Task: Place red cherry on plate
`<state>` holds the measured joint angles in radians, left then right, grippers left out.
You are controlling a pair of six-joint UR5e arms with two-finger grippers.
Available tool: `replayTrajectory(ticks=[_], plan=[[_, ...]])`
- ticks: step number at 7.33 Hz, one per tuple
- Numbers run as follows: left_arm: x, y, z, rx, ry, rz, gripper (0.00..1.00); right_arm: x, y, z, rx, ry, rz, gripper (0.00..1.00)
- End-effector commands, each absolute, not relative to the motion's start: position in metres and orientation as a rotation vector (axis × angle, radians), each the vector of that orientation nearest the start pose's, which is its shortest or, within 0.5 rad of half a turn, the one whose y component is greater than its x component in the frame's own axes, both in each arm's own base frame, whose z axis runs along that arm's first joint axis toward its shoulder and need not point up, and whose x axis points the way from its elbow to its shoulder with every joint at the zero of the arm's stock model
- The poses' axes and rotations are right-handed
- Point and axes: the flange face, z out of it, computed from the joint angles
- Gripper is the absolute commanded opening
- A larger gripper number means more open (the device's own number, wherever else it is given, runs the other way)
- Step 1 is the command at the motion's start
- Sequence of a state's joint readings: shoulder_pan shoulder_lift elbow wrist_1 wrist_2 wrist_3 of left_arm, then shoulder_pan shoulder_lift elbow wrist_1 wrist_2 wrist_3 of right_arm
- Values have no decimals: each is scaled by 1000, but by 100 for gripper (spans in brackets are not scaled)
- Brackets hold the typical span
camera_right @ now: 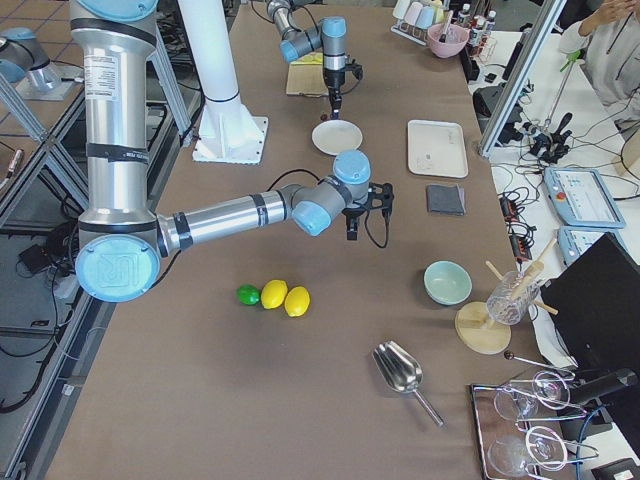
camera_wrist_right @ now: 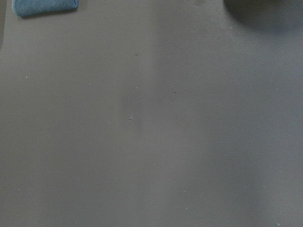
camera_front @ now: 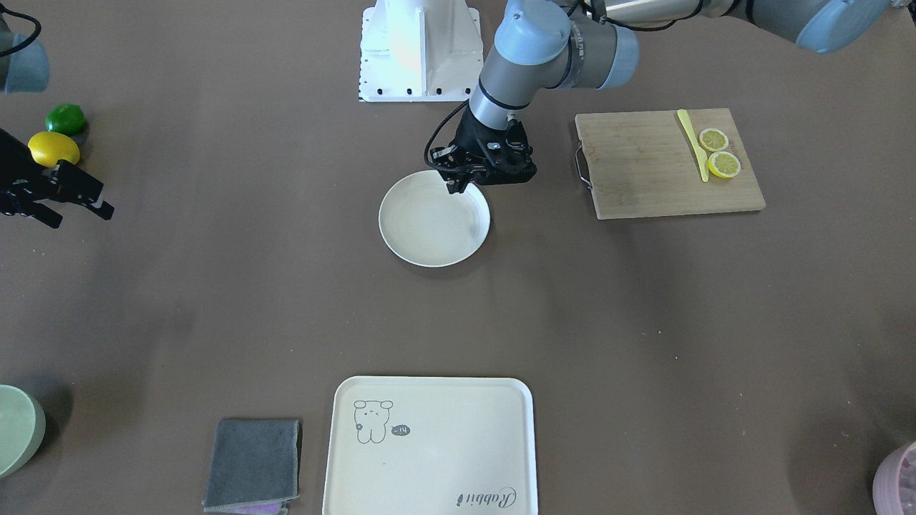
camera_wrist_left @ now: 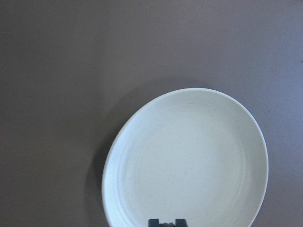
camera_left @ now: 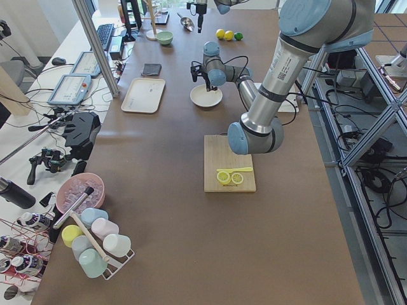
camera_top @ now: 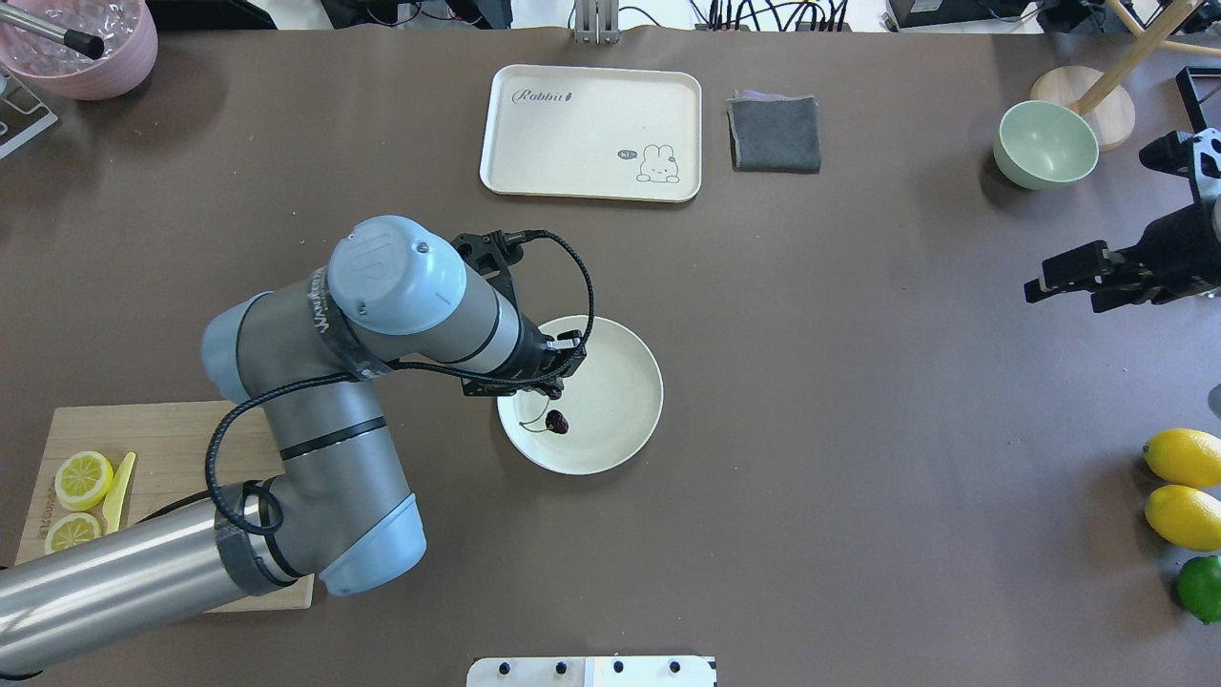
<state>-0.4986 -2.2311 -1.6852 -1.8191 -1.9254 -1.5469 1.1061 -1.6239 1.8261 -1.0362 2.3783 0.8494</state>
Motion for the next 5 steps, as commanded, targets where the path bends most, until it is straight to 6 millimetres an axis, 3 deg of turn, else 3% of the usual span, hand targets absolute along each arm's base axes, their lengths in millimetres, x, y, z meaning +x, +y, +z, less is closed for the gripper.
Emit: replayTrajectory(ticks=[1,3,4,5], plan=[[571,-421,197,-42,1078,-249,0,-147,-452,504,91,-1027,23,100],[577,-418,197,-45,1078,-241,0,-147,-452,505,89,-1025,25,100],[577,-418,199,-44,1075,-239,44,-148,-451,505,89,-1027,23,100],[577,-417,197,-43,1078,-237,80,-147,-450,506,87,-1025,25,100]])
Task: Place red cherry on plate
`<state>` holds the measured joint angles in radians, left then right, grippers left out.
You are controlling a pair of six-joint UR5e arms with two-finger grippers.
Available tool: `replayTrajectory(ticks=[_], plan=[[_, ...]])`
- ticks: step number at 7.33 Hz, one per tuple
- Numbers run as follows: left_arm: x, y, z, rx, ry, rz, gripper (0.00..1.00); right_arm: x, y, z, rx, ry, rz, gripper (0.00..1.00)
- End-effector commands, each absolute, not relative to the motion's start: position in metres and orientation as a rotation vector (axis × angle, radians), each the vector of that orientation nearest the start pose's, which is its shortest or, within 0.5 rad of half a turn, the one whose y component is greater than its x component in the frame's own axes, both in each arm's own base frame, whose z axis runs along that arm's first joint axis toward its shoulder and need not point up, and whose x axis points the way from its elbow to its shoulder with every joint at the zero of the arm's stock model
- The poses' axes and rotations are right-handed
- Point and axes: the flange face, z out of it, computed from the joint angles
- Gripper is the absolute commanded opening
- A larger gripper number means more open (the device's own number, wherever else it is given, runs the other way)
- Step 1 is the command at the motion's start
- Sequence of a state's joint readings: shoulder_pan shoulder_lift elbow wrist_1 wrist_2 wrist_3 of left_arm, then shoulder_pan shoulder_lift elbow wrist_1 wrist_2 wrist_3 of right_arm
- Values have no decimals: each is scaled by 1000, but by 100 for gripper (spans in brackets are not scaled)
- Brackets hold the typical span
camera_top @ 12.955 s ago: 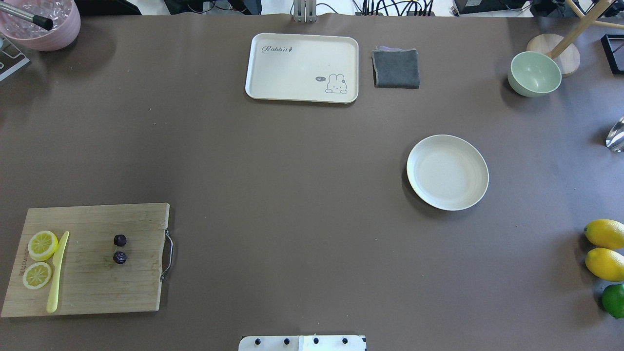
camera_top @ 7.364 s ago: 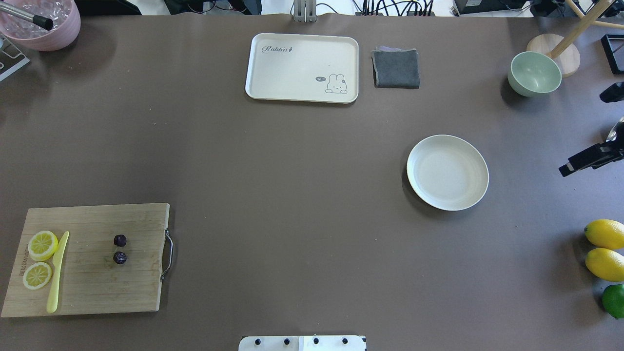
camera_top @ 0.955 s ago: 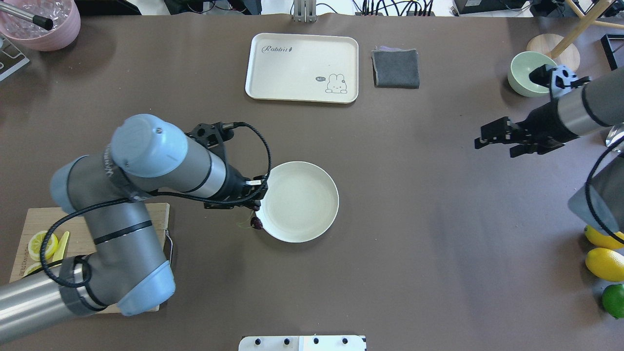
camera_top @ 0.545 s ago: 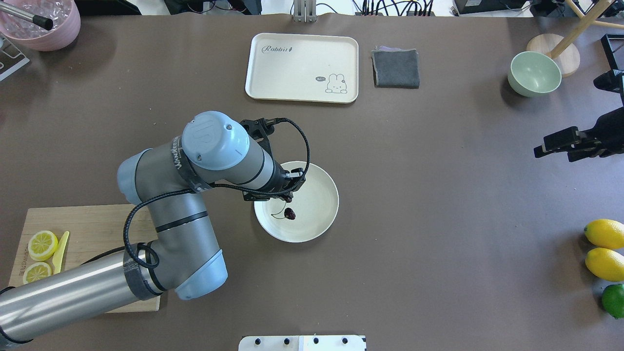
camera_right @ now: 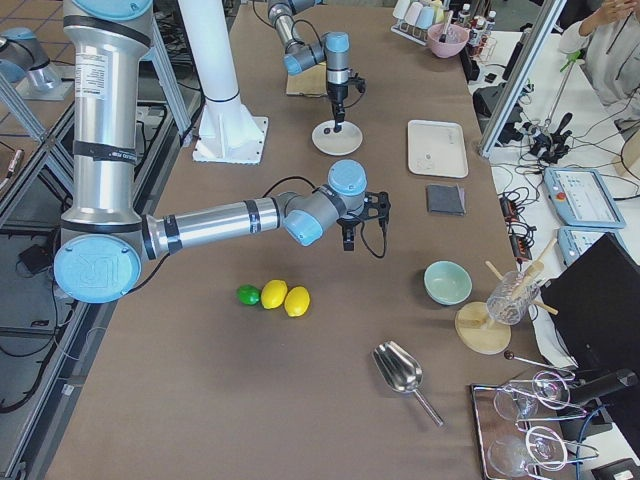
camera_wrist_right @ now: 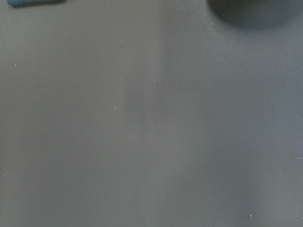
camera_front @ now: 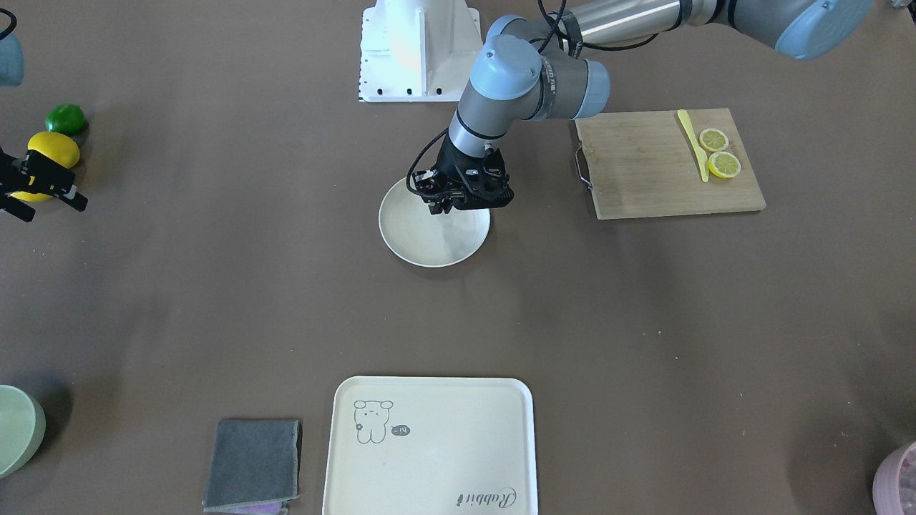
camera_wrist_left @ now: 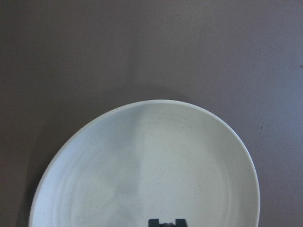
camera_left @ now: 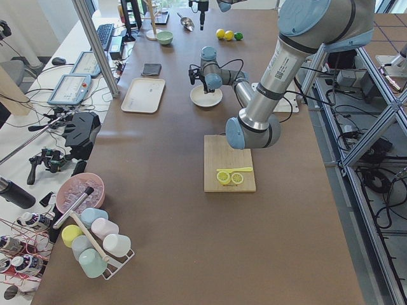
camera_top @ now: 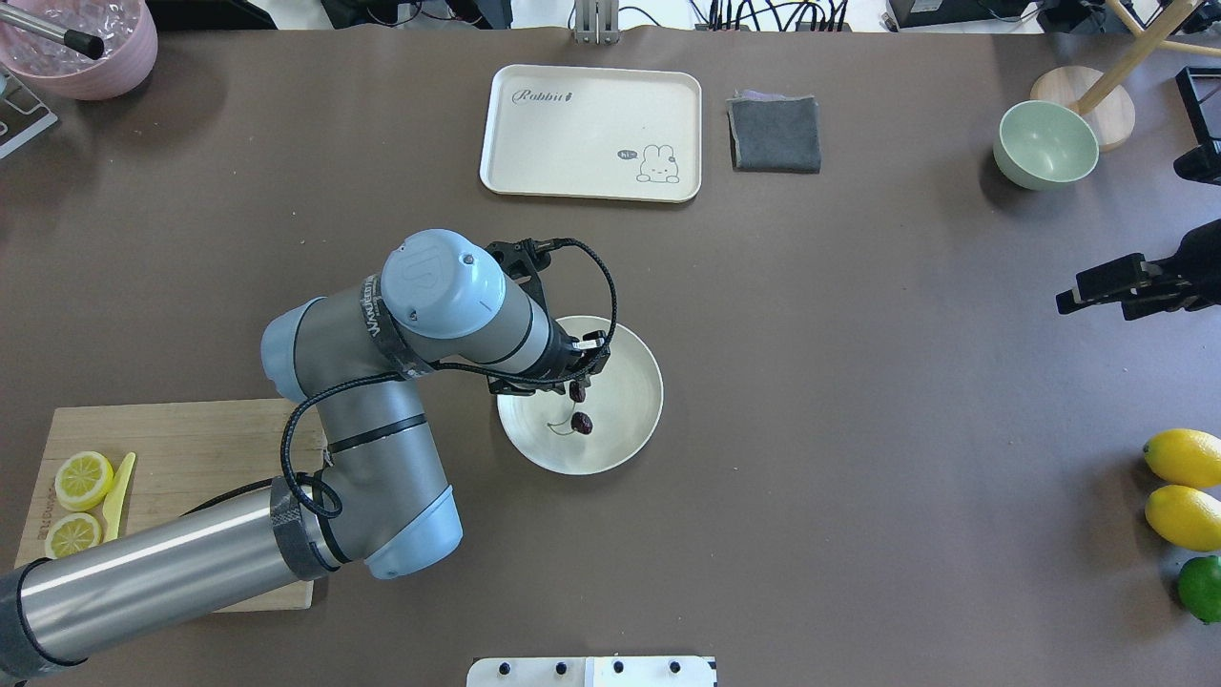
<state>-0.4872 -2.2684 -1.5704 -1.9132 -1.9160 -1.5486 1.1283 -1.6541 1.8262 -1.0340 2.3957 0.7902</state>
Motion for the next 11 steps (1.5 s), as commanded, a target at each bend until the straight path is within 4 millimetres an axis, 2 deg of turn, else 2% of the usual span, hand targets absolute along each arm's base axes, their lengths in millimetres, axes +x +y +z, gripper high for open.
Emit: replayTrajectory(ticks=[1,2,3,5,6,7,8,9,10,11], plan=[[569,-420,193,-38,1085,-245,97,-147,-449,505,87,-1026,23,100],[550,-435,190,-20,1091,-267,97,-147,-450,505,89,-1027,23,100],[511,-451,207,-12,1050,-305,97,-146,-450,504,91,-1027,23,100],[393,-463,264,106,913,-67,97,-145,-453,503,104,-1019,22,100],[342,-488,298,153,848,30,97,-142,-454,506,109,-1013,20,100],[278,-511,350,200,781,144,97,-130,-459,513,129,-989,3,100],[202,-532,398,242,733,243,97,-101,-467,525,148,-940,-33,100],[127,-536,448,242,742,304,97,-62,-474,540,175,-885,-102,100],[77,-538,488,249,742,354,97,-29,-475,549,186,-856,-122,100],[36,-539,538,223,763,373,97,-7,-472,557,178,-843,-127,100]])
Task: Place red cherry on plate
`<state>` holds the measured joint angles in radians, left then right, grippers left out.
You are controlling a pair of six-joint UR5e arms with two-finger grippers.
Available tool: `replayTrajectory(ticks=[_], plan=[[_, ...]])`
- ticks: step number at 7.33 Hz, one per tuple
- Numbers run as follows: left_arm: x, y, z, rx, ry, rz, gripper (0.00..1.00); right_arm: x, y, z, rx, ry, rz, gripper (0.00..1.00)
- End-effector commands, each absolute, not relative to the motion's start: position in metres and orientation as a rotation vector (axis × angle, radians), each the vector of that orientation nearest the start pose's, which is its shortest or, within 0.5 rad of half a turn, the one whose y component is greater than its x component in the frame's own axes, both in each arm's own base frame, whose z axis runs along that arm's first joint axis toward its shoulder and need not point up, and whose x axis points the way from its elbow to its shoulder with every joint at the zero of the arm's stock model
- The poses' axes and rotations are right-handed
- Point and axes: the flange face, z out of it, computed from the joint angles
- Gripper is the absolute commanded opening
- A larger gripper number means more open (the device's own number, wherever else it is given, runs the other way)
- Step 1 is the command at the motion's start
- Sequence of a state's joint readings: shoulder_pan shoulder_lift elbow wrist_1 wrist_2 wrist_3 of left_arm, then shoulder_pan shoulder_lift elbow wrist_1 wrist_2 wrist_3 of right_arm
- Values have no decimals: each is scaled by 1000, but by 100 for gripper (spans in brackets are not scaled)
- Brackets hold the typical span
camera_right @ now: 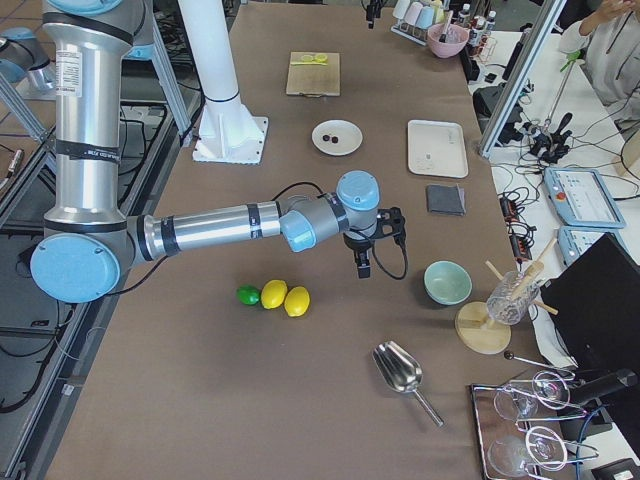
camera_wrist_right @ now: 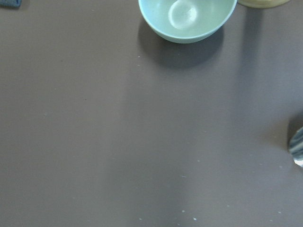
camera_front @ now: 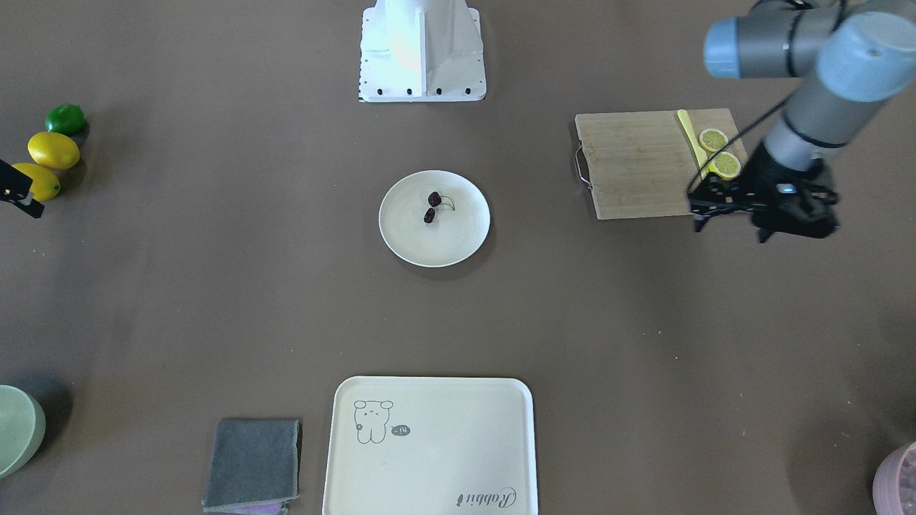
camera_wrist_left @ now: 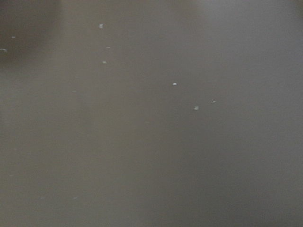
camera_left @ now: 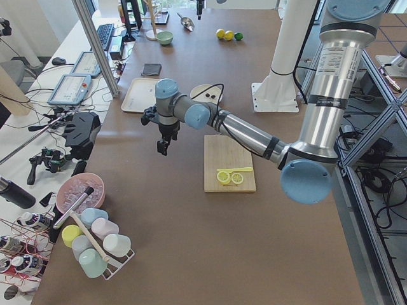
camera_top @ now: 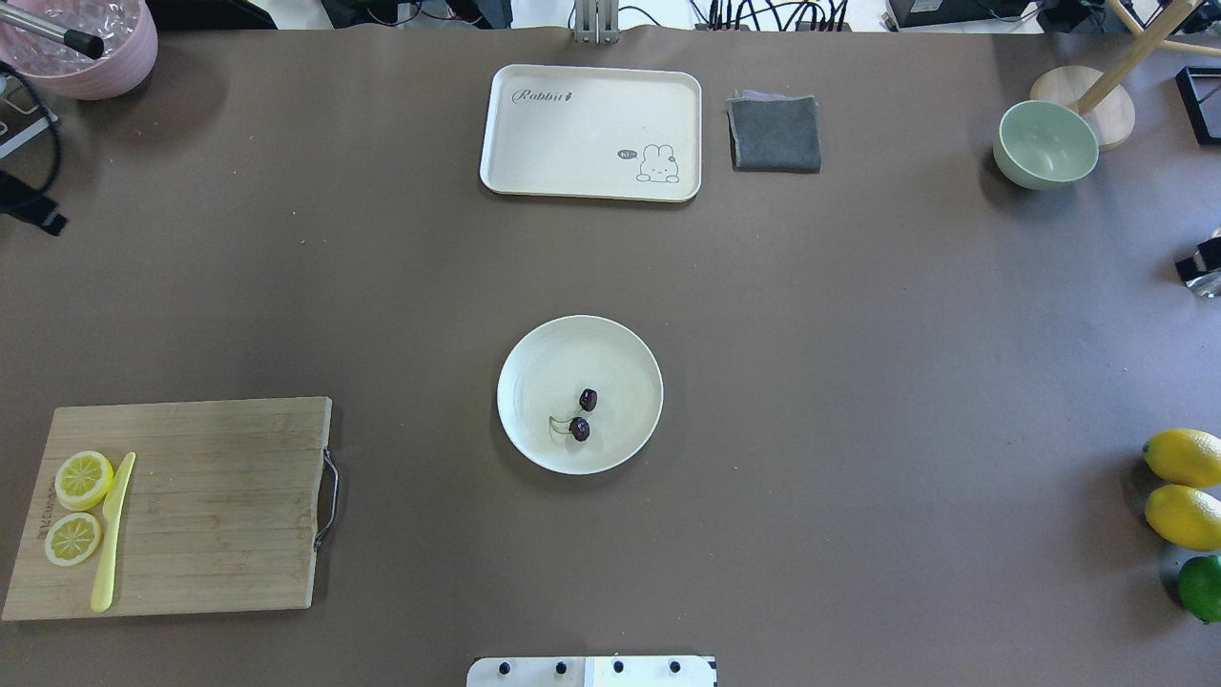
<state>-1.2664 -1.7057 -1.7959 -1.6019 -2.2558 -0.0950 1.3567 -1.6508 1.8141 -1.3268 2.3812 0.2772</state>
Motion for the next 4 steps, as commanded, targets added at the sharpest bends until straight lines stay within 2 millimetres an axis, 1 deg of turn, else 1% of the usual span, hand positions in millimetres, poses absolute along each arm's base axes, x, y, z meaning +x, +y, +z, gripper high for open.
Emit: replayTrajectory(ticks=[1,2,3,4], plan=[[27,-539,569,175,814,364,97,14,-466,569,179,-827,-156,100],[-2,-541,616,113,809,279,97,33,-462,578,168,-811,-176,100],[-43,-540,643,100,814,191,97,39,-461,584,155,-804,-186,100],[-57,-537,644,113,811,168,97,44,-453,592,146,-802,-173,100]])
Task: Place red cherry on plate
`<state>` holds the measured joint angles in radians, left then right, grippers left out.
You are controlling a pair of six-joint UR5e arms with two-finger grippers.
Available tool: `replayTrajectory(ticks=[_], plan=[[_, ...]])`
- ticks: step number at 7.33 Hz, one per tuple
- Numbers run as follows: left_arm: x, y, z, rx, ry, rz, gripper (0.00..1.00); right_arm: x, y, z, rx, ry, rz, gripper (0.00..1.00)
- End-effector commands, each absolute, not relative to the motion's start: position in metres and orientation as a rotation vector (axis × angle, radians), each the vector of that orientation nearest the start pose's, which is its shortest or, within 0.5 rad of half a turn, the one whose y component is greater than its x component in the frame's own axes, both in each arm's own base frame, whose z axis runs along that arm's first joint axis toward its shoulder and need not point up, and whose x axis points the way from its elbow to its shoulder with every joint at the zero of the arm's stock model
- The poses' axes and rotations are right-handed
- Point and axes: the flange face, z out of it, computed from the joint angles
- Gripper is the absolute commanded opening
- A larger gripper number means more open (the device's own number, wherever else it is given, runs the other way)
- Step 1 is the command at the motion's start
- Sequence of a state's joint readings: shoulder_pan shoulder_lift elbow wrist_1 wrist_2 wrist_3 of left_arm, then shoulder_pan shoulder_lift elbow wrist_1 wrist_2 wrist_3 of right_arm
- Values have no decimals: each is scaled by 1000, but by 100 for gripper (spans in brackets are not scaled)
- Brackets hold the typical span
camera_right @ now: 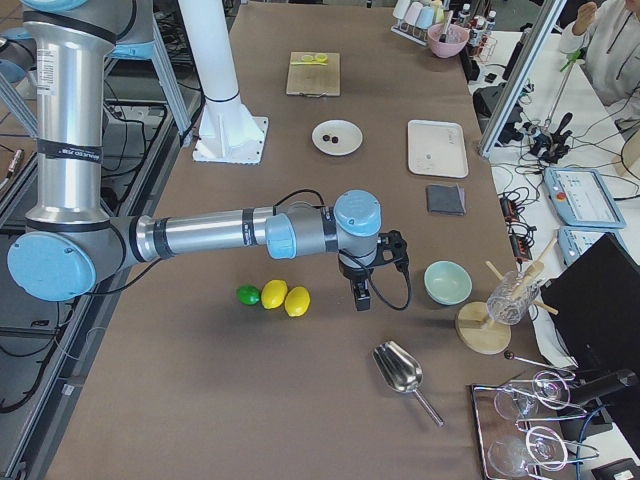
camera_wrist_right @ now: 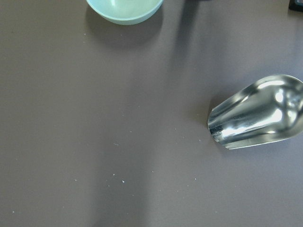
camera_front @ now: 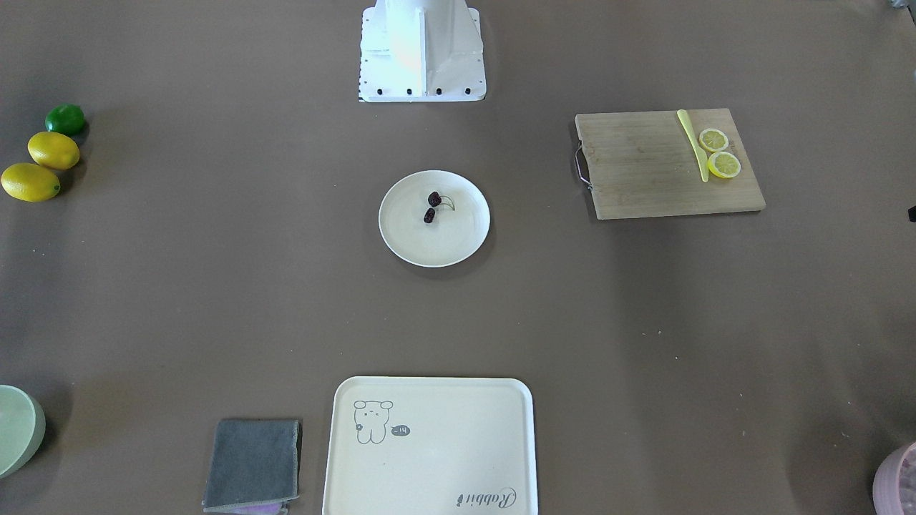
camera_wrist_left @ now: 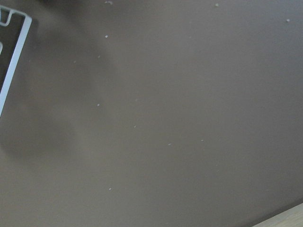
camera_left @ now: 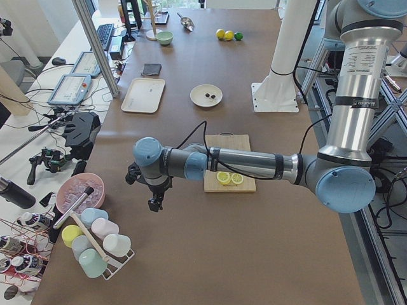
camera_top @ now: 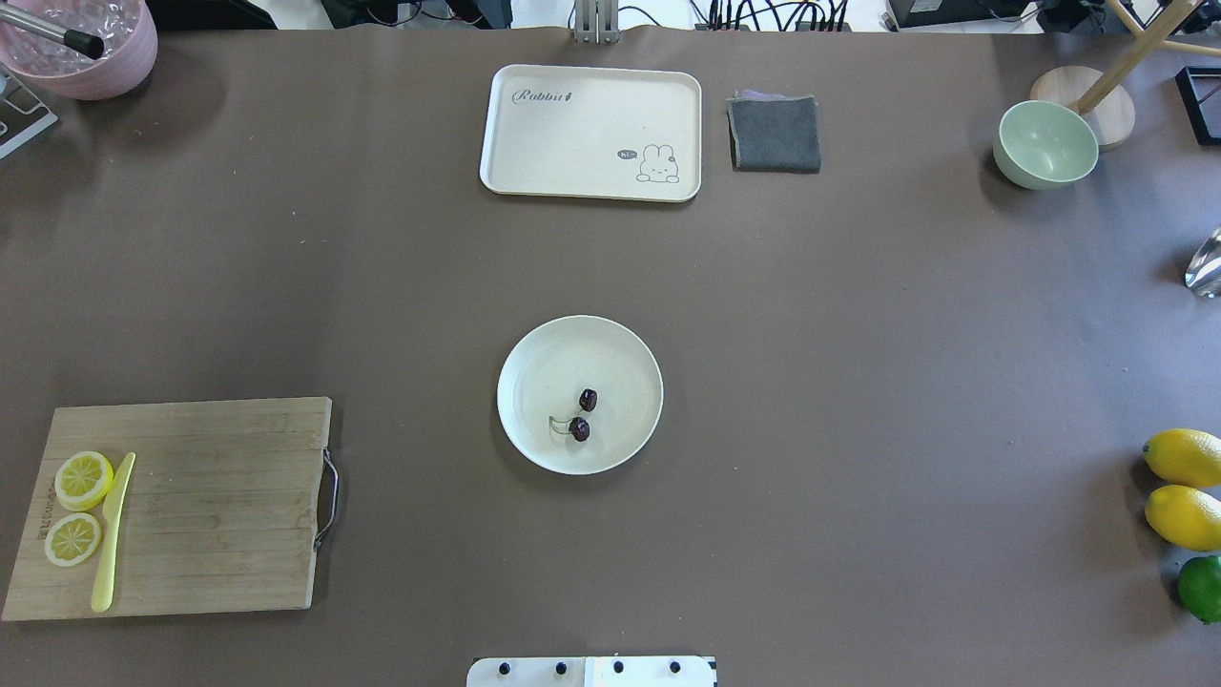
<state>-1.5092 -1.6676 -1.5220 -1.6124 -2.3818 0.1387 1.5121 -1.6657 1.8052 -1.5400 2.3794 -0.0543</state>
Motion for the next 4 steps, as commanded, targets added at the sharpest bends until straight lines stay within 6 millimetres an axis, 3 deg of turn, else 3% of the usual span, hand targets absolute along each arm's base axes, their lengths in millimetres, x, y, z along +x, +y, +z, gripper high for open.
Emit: replayTrajectory(ticks=[1,2,3,4], plan=[[-59,-537,640,150,803,180,97,46,-447,600,146,-797,-203,100],[-73,-535,639,176,806,160,97,46,-443,612,142,-782,-234,100],[-74,-540,635,173,805,150,97,49,-444,618,165,-739,-289,100],[-75,-536,634,184,805,154,97,49,-448,613,171,-742,-287,100]])
